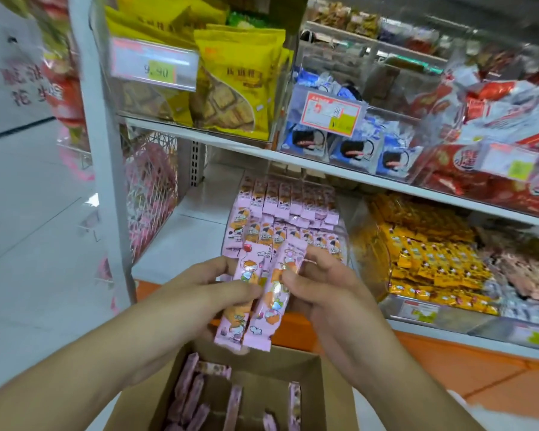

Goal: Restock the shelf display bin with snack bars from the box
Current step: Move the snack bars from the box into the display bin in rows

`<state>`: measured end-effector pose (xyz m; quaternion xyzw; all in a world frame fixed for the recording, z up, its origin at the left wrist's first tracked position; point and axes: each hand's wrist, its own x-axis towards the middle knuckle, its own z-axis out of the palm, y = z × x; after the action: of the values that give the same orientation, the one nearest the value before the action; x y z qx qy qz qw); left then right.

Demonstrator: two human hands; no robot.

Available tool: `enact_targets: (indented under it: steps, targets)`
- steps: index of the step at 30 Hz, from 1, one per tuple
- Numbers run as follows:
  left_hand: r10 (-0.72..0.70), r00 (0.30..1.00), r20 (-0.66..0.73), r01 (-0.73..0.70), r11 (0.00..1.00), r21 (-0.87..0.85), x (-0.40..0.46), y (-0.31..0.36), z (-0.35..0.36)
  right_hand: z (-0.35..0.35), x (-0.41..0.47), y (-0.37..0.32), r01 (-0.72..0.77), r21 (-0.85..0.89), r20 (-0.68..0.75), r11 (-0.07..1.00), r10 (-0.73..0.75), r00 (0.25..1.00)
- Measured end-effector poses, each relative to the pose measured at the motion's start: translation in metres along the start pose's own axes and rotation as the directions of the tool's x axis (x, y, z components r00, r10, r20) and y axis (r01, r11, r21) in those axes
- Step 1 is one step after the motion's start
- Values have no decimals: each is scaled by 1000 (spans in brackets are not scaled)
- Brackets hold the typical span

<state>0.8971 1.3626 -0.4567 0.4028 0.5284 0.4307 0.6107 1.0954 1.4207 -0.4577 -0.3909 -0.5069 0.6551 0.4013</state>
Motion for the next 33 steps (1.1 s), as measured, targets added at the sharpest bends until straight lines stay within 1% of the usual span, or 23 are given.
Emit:
enact_targets:
  steps: [3, 5, 7, 9, 12, 13, 16, 17, 19, 21, 22, 24, 26, 30, 33]
  targets:
    - [40, 999, -3, -40, 999, 20, 0, 4, 3, 1, 1, -2, 60, 80, -44, 995, -56, 997]
    - [85, 995, -61, -84, 996, 14, 0, 4, 2, -1, 1, -5, 72, 114, -79, 991, -63, 995]
    - [109, 986, -127, -111, 994, -11, 0, 5, 0, -4, 1, -9, 68, 96, -81, 993, -60, 995]
    - [119, 971, -206, -127, 992, -26, -2, 6, -2, -7, 0, -9, 49, -6, -40, 999, -49, 998]
    - [133, 943, -306, -159, 985, -61, -4, 8, -7, -3, -6, -4, 32, -258, 25, 966, -27, 999]
    - [130, 942, -309, -157, 985, -66, -4, 8, -7, 0, -7, -2, 39, -309, 29, 950, -32, 999]
    - [113, 955, -275, -142, 986, -89, -8, 8, -7, 14, -15, 1, 57, -376, -24, 925, -71, 997]
    - [115, 956, -270, -141, 987, -79, -10, 7, -7, 17, -17, 2, 75, -414, -19, 907, -91, 996]
    - [119, 957, -264, -139, 989, -59, -11, 7, -8, 19, -20, 3, 125, -546, 52, 828, -115, 992]
    - [111, 962, -251, -129, 990, -57, -10, 6, -11, 19, -24, -1, 187, -665, 172, 723, -96, 980]
    - [106, 963, -247, -123, 991, -57, -9, 6, -12, 19, -26, -4, 243, -701, 242, 671, -96, 965]
    - [104, 964, -244, -119, 992, -47, -8, 6, -12, 16, -27, -9, 368, -733, 370, 572, -119, 921]
    - [108, 964, -244, -120, 992, -37, -8, 6, -11, 14, -25, -11, 447, -735, 443, 510, -138, 886]
    - [80, 974, -213, -85, 996, -14, -6, 4, -10, 11, -19, -7, 449, -759, 438, 471, -140, 888]
    - [34, 976, -213, -40, 999, -24, -2, 4, -13, 9, -11, -6, 388, -828, 361, 404, -145, 921]
